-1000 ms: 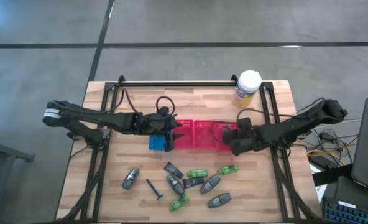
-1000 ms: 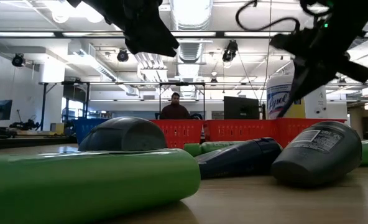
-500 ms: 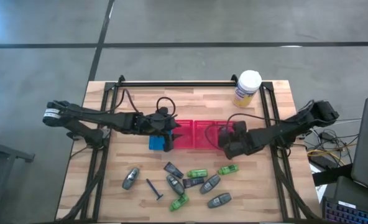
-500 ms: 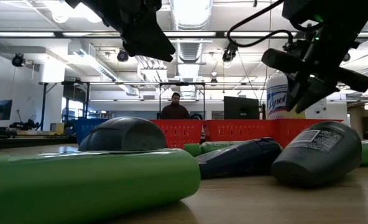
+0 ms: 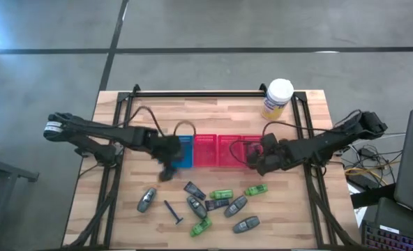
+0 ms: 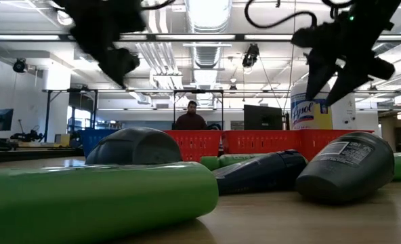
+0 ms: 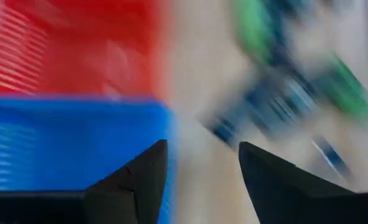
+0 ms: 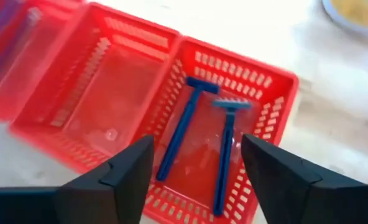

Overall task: Pick & Place Travel size toiletries
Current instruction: Put the blue razor into the right red bin

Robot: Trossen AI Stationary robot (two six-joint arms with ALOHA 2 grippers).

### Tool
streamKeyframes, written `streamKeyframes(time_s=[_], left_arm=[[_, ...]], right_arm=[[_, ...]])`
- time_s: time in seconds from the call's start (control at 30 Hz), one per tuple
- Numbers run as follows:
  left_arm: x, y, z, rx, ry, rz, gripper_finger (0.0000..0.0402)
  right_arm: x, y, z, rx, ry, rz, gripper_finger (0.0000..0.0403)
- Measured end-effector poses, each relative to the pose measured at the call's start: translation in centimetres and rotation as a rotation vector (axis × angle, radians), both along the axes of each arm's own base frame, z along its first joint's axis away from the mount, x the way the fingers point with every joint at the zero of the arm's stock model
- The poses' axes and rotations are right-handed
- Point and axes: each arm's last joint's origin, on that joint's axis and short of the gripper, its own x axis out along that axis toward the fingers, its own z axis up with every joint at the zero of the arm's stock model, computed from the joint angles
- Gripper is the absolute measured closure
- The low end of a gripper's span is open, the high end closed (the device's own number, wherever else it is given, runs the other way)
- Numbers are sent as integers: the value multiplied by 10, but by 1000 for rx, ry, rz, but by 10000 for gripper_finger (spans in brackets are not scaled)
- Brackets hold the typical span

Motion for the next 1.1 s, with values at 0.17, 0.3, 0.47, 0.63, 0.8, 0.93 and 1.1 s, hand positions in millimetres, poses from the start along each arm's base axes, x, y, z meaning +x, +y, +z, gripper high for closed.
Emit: streamKeyframes(time_s=[0.17, 0.3, 0.47, 0.63, 0.8, 0.93, 1.1], left_arm=[[-20, -46, -22, -22, 35, -428, 209], [-34, -84, -38, 337, -75, -684, 216], [-30, -102, -58, 344, -158, -659, 219], [-25, -106, -77, 282, -132, -645, 219], [-16, -113, -89, 231, -168, -665, 219], [-12, -117, -99, 196, -161, -682, 221], [-13, -117, -107, 195, -136, -689, 224]], right_arm=[[-1, 0, 13, -28, 12, 117, 137], [-1, 0, 14, -15, 7, 112, 129], [0, 1, 11, 7, 13, 105, 126], [0, 1, 11, 8, 23, 123, 125], [-1, 1, 10, 17, 28, 130, 141], [-1, 1, 10, 21, 29, 131, 155], [-1, 2, 10, 33, 39, 144, 165]])
